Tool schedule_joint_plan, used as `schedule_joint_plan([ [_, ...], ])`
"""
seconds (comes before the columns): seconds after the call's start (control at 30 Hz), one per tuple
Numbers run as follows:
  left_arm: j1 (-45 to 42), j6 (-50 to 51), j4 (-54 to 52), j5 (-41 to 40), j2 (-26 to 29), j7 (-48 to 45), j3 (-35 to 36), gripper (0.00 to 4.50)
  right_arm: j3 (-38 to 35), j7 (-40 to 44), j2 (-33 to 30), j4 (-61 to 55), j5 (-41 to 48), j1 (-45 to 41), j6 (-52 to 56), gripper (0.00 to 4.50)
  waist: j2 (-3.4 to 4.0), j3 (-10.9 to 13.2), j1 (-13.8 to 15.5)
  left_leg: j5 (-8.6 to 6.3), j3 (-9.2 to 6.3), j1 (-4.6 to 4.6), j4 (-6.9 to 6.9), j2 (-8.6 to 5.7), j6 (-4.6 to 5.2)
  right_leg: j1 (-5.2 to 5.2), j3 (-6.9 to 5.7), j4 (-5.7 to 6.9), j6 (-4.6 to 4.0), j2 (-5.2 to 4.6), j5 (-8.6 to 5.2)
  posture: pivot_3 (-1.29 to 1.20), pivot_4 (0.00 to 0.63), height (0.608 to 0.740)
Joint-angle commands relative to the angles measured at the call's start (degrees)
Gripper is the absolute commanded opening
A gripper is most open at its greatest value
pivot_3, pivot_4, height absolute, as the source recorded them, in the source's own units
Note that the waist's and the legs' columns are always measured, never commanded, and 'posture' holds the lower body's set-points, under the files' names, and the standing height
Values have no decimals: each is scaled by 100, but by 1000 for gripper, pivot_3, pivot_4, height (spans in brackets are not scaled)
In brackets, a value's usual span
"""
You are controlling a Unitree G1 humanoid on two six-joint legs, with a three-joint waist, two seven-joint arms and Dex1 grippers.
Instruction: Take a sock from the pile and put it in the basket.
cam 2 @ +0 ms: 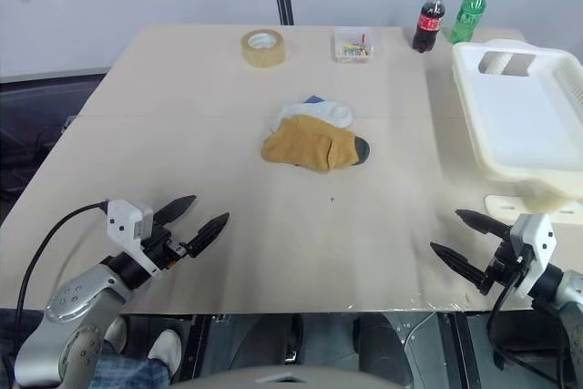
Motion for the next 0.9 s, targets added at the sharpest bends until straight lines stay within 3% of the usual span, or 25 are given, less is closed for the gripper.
schedule_joint_plan([
  [0.03,107,-174,-289,9,-8,-27,77,4500,-140,94,-76,6,17,-43,-131,4476,0,0,0,0,0,0,0,0,0,0,0,0,0,0,0,0,150,740],
  [0.9,248,-149,-697,-22,-127,182,-24,4500,-8,160,-9,61,-67,-185,-41,4476,0,0,-1,0,2,1,0,0,0,0,1,-1,0,1,0,0,150,740],
])
